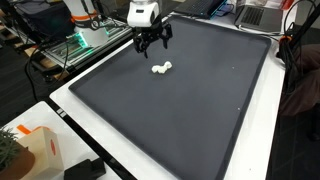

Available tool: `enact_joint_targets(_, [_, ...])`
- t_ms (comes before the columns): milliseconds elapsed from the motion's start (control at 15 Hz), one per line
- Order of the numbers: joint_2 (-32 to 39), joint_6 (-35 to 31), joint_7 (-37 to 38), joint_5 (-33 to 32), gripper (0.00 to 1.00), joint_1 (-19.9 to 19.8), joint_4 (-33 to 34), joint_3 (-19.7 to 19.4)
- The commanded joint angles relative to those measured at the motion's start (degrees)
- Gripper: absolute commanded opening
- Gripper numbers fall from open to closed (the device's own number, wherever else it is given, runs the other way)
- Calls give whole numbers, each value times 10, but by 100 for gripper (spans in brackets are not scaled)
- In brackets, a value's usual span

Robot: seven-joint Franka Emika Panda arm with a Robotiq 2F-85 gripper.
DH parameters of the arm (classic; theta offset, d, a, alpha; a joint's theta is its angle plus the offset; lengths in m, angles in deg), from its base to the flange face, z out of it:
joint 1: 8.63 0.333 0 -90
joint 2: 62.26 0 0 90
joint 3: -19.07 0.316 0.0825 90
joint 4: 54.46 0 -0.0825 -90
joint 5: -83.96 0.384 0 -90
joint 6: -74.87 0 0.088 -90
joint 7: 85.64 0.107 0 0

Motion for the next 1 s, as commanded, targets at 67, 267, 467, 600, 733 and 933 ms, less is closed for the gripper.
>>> enact_joint_targets(67, [-67, -156, 77, -28, 100, 15, -114, 16])
enact_joint_targets(267, [-45, -154, 64, -12, 100, 14, -94, 19])
enact_joint_targets(467, [-43, -153, 64, -12, 100, 13, -87, 19])
enact_joint_targets(600, [-53, -207, 87, -22, 100, 13, -107, 21])
enact_joint_targets(733, [-65, -265, 104, -46, 100, 10, -131, 22])
enact_joint_targets(933, [-85, -335, 143, -111, 100, -3, -173, 21])
